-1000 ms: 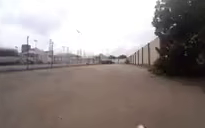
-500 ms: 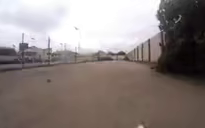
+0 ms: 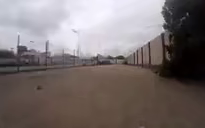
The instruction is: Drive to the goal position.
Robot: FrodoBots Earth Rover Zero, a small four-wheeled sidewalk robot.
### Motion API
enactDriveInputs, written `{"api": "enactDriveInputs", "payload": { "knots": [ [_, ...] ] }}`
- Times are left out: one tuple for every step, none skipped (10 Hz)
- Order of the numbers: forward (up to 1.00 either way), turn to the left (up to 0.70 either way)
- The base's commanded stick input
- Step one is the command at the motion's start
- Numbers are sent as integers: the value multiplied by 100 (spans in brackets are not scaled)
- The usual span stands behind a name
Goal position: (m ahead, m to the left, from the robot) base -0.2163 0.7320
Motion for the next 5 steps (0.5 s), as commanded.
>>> {"api": "enactDriveInputs", "payload": {
  "knots": [
    [100, 0],
    [100, 0],
    [100, 0],
    [100, 0],
    [100, 0]
  ]
}}
